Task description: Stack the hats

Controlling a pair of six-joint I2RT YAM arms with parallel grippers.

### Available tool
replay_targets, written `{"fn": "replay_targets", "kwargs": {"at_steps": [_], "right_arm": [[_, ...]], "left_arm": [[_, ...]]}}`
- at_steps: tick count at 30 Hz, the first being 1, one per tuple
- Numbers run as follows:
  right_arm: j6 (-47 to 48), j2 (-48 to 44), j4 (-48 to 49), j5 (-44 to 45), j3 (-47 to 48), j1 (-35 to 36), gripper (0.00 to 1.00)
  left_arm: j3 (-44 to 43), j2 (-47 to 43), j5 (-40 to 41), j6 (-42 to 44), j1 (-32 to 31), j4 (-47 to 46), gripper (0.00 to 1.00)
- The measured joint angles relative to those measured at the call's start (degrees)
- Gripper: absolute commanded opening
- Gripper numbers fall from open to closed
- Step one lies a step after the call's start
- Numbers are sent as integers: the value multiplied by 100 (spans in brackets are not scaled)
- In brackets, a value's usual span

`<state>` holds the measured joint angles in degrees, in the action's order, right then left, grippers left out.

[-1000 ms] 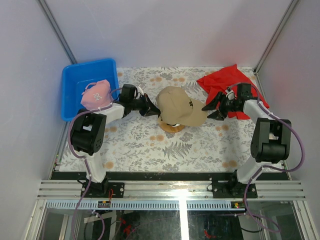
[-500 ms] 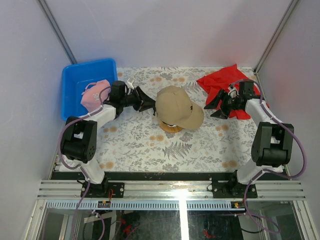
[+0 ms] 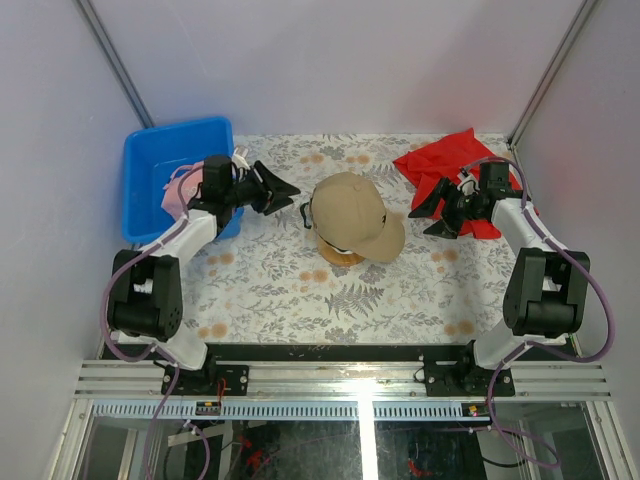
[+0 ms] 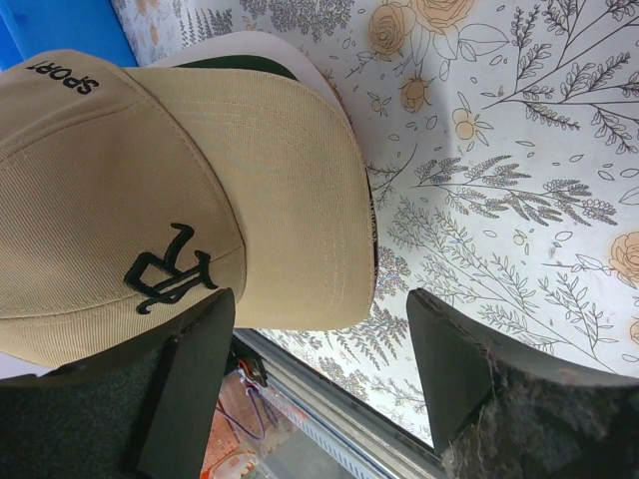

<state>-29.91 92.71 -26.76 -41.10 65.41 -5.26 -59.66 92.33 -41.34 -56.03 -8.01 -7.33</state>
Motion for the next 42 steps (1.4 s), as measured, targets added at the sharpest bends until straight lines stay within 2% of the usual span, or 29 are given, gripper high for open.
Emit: {"fn": "replay_targets", "kwargs": {"at_steps": [6, 13, 19, 23, 31, 42], "right_arm": [[-2, -31, 0, -2, 0, 0, 81], [0, -129, -28, -4, 28, 0, 90], [103, -197, -160, 4, 249, 0, 92], [105, -334, -164, 2, 286, 0, 93], [101, -409, -153, 0, 286, 0, 93], [94, -409, -120, 2, 286, 0, 93]], "left_arm": [[-109, -188, 332, 245, 190, 595, 55], [-1408, -190, 1484, 960, 638, 2164, 64], [-1655, -160, 2170, 1029, 1794, 2686, 71], [-1908, 181, 2516, 1152, 2352, 3045, 74], [-3123, 1370, 3099, 1878, 2472, 3602, 80], [-4269, 2564, 4035, 3202, 2472, 4146, 87]]}}
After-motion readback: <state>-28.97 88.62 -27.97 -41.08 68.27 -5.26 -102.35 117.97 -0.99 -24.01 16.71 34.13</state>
